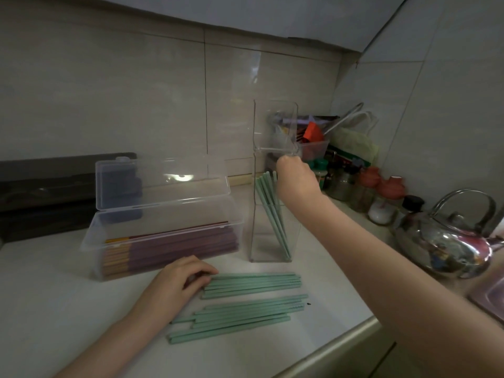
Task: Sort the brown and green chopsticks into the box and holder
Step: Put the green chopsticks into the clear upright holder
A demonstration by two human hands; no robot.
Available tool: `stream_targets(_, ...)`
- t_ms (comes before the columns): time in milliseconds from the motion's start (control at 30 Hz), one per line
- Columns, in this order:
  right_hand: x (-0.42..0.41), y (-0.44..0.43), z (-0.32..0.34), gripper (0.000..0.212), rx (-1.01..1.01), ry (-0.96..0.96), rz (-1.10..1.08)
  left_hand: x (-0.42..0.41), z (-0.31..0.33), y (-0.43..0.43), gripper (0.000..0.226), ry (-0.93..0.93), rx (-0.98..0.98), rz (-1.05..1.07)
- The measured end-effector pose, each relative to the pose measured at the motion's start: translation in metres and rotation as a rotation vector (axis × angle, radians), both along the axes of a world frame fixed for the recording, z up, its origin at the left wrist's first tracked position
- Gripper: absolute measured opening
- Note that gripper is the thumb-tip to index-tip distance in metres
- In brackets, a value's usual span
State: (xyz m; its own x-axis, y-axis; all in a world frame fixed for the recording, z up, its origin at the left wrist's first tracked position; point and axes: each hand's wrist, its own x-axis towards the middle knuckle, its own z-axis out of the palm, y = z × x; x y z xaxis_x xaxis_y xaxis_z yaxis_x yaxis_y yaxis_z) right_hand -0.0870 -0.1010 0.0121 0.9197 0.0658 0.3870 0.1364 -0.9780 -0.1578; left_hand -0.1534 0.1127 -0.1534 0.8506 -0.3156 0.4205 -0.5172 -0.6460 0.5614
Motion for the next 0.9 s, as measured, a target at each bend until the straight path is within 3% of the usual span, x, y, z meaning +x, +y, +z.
stream_targets(133, -0.008, -0.002, -0.004, 0.017, 0.027, -0.166, 0.052, -0.002, 0.001, -0.001, 0.030, -0.003, -0.044, 0.027)
stream_targets(233, -0.030, 0.001, -0.021, 0.012, 0.125, -0.330, 0.223, -0.006, 0.008, -0.003, 0.019, -0.017, -0.126, 0.074)
stream_targets(367, -0.070, 0.007, -0.084, 0.010, 0.217, -0.170, 0.457, -0.011, 0.020, -0.007, 0.011, -0.082, -0.253, 0.120)
stream_targets(533, -0.084, -0.005, -0.143, 0.012, 0.268, -0.001, 0.589, -0.016, 0.035, -0.008, 0.012, -0.071, -0.507, 0.208)
stream_targets(667, -0.077, -0.003, -0.161, 0.017, 0.229, 0.004, 0.581, -0.020, 0.055, -0.008, 0.017, -0.053, -0.600, 0.213)
stream_targets(900, -0.069, -0.001, -0.170, 0.010, 0.259, -0.064, 0.555, -0.021, 0.102, -0.003, 0.014, -0.185, -0.574, 0.221)
